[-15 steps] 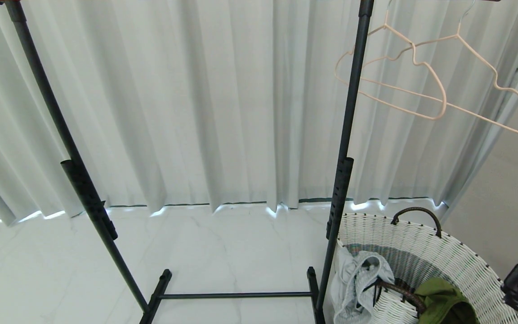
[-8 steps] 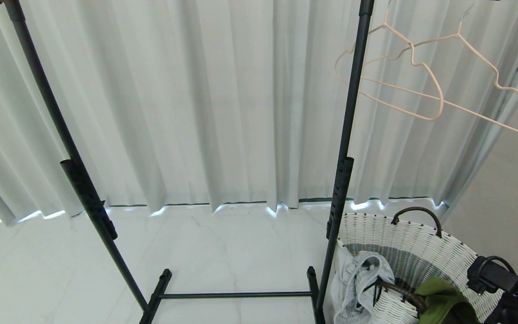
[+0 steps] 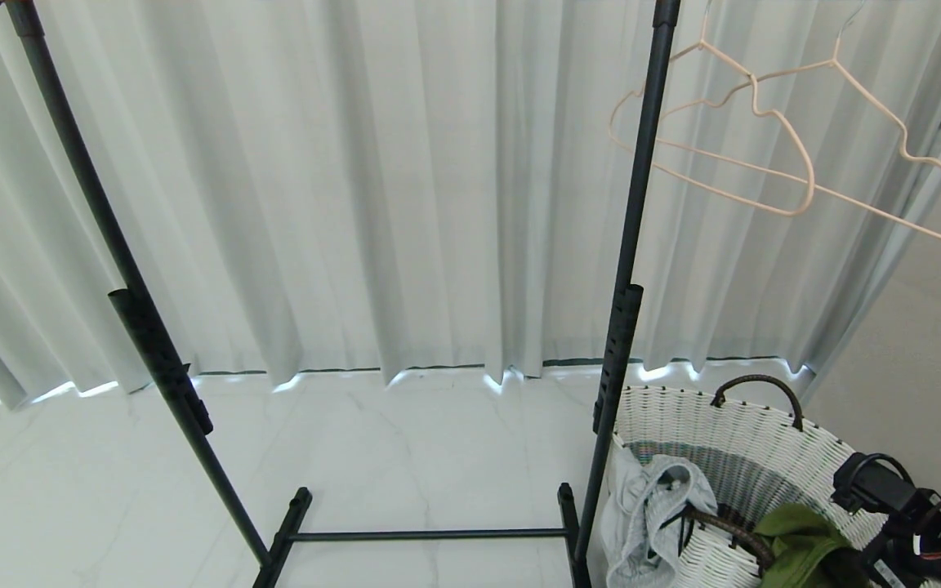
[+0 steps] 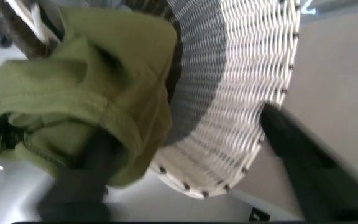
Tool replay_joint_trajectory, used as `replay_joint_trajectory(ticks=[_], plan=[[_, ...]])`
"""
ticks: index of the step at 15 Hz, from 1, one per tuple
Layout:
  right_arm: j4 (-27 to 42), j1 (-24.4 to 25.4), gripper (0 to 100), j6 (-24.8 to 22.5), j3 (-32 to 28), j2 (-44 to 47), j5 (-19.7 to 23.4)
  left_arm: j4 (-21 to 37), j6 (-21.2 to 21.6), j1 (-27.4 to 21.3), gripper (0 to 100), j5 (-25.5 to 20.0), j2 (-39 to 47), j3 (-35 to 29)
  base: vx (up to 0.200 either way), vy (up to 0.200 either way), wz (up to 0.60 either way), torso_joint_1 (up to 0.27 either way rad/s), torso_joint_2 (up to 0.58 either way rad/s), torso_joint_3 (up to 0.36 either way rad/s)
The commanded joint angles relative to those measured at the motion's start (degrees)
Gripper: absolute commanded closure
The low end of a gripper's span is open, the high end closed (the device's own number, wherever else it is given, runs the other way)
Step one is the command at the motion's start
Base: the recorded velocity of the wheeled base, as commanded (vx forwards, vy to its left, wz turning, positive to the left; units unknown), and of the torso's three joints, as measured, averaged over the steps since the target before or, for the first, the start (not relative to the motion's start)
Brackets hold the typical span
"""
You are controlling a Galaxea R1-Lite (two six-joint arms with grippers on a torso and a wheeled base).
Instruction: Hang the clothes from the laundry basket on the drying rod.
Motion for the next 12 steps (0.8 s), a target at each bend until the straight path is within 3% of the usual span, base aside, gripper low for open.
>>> replay_joint_trajectory(ticks=[1, 5, 9, 12], plan=[[-0.4, 0.1, 100, 0.2, 0.1, 1.3, 0.2, 0.0, 0.0, 0.0, 0, 0.0, 0.0, 0.0, 0.0, 0.0, 0.0, 0.0, 0.0, 0.0], [-4.9, 1.0, 100, 6.0, 4.5, -4.0, 1.8, 0.0, 0.0, 0.0, 0, 0.0, 0.0, 0.0, 0.0, 0.0, 0.0, 0.0, 0.0, 0.0], [-4.3, 5.2, 100, 19.8, 7.4, -21.4, 1.3, 0.0, -0.3, 0.0, 0, 0.0, 0.0, 0.0, 0.0, 0.0, 0.0, 0.0, 0.0, 0.0], [-4.3, 4.9, 100, 23.6, 7.4, -29.7, 0.2, 0.0, -0.3, 0.0, 0, 0.0, 0.0, 0.0, 0.0, 0.0, 0.0, 0.0, 0.0, 0.0]])
